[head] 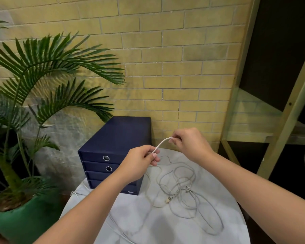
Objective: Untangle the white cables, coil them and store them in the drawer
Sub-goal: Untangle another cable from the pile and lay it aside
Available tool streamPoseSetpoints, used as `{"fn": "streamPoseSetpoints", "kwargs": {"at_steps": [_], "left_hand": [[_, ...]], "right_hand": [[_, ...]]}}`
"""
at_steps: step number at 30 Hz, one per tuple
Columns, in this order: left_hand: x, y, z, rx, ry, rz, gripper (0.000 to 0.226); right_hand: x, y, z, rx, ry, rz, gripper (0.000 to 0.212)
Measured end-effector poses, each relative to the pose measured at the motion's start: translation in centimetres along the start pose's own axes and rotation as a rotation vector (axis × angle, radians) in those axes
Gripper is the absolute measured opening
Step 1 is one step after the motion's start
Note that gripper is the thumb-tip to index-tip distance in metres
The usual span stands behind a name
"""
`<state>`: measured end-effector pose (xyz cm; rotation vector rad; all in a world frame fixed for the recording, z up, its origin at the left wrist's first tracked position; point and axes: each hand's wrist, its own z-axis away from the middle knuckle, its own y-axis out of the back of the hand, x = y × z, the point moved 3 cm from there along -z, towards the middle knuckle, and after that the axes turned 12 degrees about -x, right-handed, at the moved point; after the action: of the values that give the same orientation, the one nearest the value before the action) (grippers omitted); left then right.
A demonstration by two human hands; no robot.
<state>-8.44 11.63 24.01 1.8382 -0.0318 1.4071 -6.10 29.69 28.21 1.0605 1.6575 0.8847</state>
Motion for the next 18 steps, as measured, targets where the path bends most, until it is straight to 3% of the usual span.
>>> {"fn": "streamPoseSetpoints", "kwargs": {"at_steps": [6,12,15,18], "left_hand": [[0.3,-1.6,0.0,-0.041,0.066,0.168,0.021],[-0.7,-0.6,0.7,-0.085,0.068,0.190,0.016],[-0.6,0.3,0.6,-0.126,0.056,0.110,0.032],[0.2,0.5,0.1,-0.120,0.034,0.020,0.024]], "right_hand": [[0.0,-0.4,-0.2,0.120,-0.057,-0.252,0.014],[0.4,-0.3,-0.1,-0.111,-0.022,-0.145,0.014],[0.3,-0.1,-0.2,-0.137,0.020,-0.113,0.007],[-0.4,-0.2,-0.2,-0.155,0.061,-0.153,0.009]]}}
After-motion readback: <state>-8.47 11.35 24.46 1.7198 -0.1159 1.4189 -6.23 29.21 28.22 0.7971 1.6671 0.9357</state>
